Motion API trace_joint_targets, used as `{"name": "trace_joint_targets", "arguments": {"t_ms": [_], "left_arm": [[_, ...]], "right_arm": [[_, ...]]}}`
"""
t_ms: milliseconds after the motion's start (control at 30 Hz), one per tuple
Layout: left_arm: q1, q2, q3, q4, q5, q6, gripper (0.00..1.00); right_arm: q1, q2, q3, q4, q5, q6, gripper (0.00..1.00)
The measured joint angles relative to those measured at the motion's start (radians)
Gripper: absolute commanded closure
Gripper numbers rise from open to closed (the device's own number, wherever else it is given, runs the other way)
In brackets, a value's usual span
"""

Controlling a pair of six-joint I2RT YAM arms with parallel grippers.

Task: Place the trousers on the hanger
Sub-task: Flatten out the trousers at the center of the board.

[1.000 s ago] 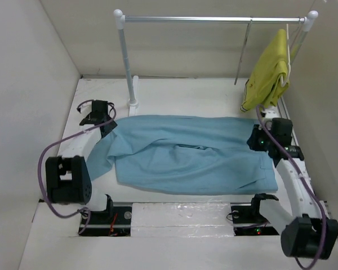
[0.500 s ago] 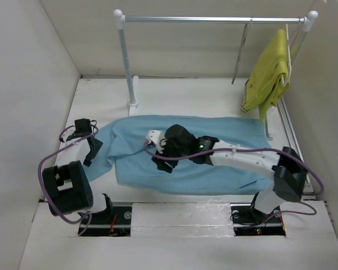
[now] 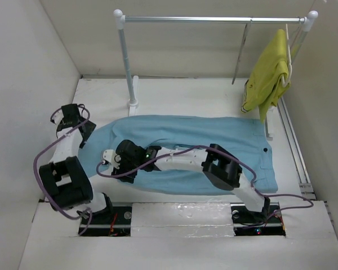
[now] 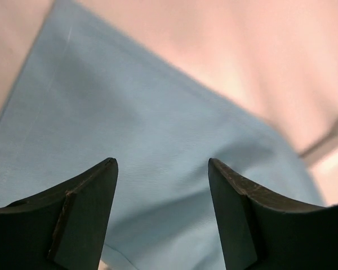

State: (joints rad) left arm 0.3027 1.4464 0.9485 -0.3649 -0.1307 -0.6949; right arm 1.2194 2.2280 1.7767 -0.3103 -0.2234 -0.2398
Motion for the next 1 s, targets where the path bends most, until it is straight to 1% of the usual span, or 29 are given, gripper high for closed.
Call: {"name": "trace_joint_targets", "arguments": {"t_ms": [133, 200, 233, 267, 367, 433, 533, 600, 667, 700, 767, 833, 867, 933, 1000], "left_arm": [[0.000, -0.124, 0.050, 0.009, -0.002, 0.010, 0.39], [-0.003, -0.171, 0.053, 0.016, 0.000, 0.011, 0.40], [-0.007, -0.192, 0.051, 0.016, 0.001, 0.010, 0.40], [-0.010, -0.210, 0.043, 0.023, 0.007, 0.010, 0.40], [-0.026, -0.253, -0.002, 0.031, 0.037, 0.015, 0.40], [-0.042, -0.266, -0.040, 0.033, 0.061, 0.026, 0.40], [-0.064, -0.269, -0.105, 0.038, 0.087, 0.051, 0.39], [-0.072, -0.269, -0.150, 0.039, 0.099, 0.063, 0.39], [-0.072, -0.263, -0.183, 0.040, 0.107, 0.066, 0.38], [-0.072, -0.255, -0.198, 0.045, 0.114, 0.066, 0.38], [-0.072, -0.227, -0.225, 0.062, 0.127, 0.062, 0.38], [-0.072, -0.185, -0.251, 0.085, 0.130, 0.054, 0.38], [-0.072, -0.160, -0.264, 0.093, 0.132, 0.048, 0.38], [-0.072, -0.119, -0.287, 0.098, 0.134, 0.039, 0.37], [-0.072, -0.112, -0.295, 0.110, 0.138, 0.029, 0.37]], "right_arm": [[0.006, 0.088, 0.031, 0.014, 0.019, 0.010, 0.38], [0.007, 0.088, 0.035, 0.026, 0.036, 0.021, 0.80], [0.007, 0.088, 0.034, 0.025, 0.054, 0.032, 0.97], [0.007, 0.089, 0.032, 0.025, 0.076, 0.040, 1.00], [0.001, 0.074, 0.010, 0.035, 0.116, 0.066, 1.00], [-0.008, 0.015, -0.063, 0.048, 0.127, 0.076, 1.00], [-0.053, -0.171, -0.240, 0.056, 0.113, 0.087, 1.00], [-0.118, -0.361, -0.370, 0.072, 0.085, 0.100, 1.00], [-0.221, -0.582, -0.494, 0.098, 0.054, 0.122, 1.00], [-0.284, -0.697, -0.572, 0.146, 0.032, 0.143, 1.00], [-0.435, -0.920, -0.731, 0.211, -0.015, 0.190, 1.00], [-0.582, -1.095, -0.904, 0.259, -0.047, 0.242, 1.00], [-0.657, -1.165, -0.989, 0.254, -0.064, 0.263, 1.00], [-0.772, -1.226, -1.120, 0.218, -0.088, 0.293, 1.00], [-0.830, -1.201, -1.193, 0.158, -0.092, 0.301, 0.91]]}}
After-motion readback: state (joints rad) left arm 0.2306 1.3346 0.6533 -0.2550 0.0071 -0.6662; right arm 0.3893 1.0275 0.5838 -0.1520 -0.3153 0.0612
